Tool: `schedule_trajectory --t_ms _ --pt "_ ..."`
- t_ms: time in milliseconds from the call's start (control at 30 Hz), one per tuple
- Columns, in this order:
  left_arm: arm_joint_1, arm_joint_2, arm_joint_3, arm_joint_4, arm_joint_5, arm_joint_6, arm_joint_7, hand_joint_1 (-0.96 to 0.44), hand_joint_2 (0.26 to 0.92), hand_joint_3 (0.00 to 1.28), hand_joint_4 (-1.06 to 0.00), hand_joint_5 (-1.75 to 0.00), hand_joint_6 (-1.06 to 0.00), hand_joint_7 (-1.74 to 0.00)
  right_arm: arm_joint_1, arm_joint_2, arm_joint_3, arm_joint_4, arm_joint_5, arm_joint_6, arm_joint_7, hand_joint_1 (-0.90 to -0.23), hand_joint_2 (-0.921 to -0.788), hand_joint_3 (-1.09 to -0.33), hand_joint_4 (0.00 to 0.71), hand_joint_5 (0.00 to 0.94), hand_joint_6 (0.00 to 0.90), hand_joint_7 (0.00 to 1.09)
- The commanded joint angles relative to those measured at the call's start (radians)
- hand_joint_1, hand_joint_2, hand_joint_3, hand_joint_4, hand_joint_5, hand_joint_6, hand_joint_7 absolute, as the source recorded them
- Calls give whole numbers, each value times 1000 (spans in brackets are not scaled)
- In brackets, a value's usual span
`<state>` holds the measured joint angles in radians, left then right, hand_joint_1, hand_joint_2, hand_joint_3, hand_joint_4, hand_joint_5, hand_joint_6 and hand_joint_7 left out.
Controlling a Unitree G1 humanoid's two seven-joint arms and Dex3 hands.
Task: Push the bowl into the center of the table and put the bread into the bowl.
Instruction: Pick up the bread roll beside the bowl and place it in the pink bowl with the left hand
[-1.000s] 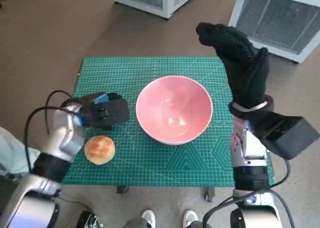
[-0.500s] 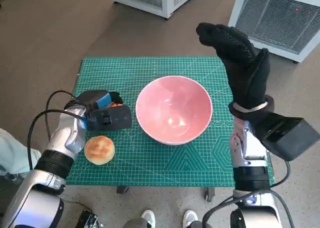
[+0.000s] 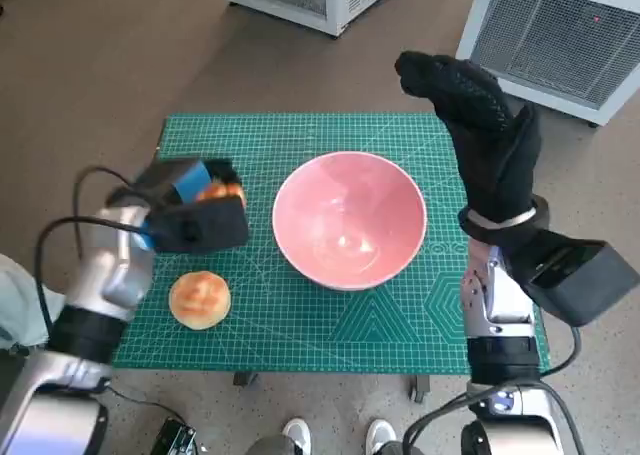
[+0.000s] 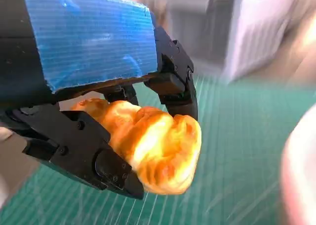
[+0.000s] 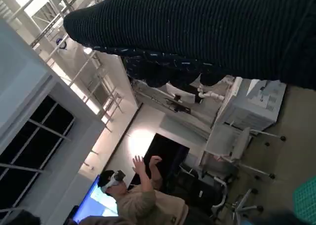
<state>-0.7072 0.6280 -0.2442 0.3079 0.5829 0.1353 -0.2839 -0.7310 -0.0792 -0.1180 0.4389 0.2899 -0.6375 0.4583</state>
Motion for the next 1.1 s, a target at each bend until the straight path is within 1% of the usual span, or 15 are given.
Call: schedule_trajectory --t_ms 33,133,233,367,567,667,767,933,1100 --pt "45 4 77 -197 -38 -7 13 3 915 10 -775 -1144 -705 -1011 24 -8 -4 11 -1 6 0 -733 -921 -755 195 2 102 396" --pt "58 -14 109 -312 -54 -13 17 3 911 6 -787 -1137 -721 -987 27 -7 -2 4 -3 9 -4 -733 -921 -755 196 2 102 397" --pt "63 -34 117 -381 -61 -15 20 3 906 5 -804 -1113 -728 -985 30 -7 -1 -2 -5 12 -5 -733 -921 -755 197 2 101 398" --pt "59 -72 105 -434 -66 -40 32 2 901 7 -823 -1064 -719 -1024 33 -9 -1 -9 -4 17 -6 -732 -921 -755 197 2 100 400" --pt "31 -113 55 -483 -47 -37 -14 2 899 8 -836 -1027 -710 -1055 35 -10 -2 -12 -4 24 -8 -728 -921 -758 195 1 97 402" --pt "4 -139 13 -470 -29 -37 -39 1 899 8 -842 -1024 -705 -1056 37 -9 -2 -15 -4 27 -10 -727 -921 -759 195 1 95 404" --pt "-10 -161 -17 -441 -15 -53 -46 1 899 8 -843 -1037 -704 -1041 40 -8 -1 -18 -3 30 -11 -727 -921 -760 195 1 94 406" --pt "-36 -200 -66 -329 -20 -117 -38 1 899 11 -836 -1077 -713 -998 47 -7 0 -29 -2 36 -14 -729 -921 -760 195 1 92 409" --pt "-60 -237 -112 -206 -8 -166 -26 1 902 8 -835 -1055 -702 -1034 52 -9 -2 -33 -1 44 -17 -729 -921 -759 195 1 91 412"
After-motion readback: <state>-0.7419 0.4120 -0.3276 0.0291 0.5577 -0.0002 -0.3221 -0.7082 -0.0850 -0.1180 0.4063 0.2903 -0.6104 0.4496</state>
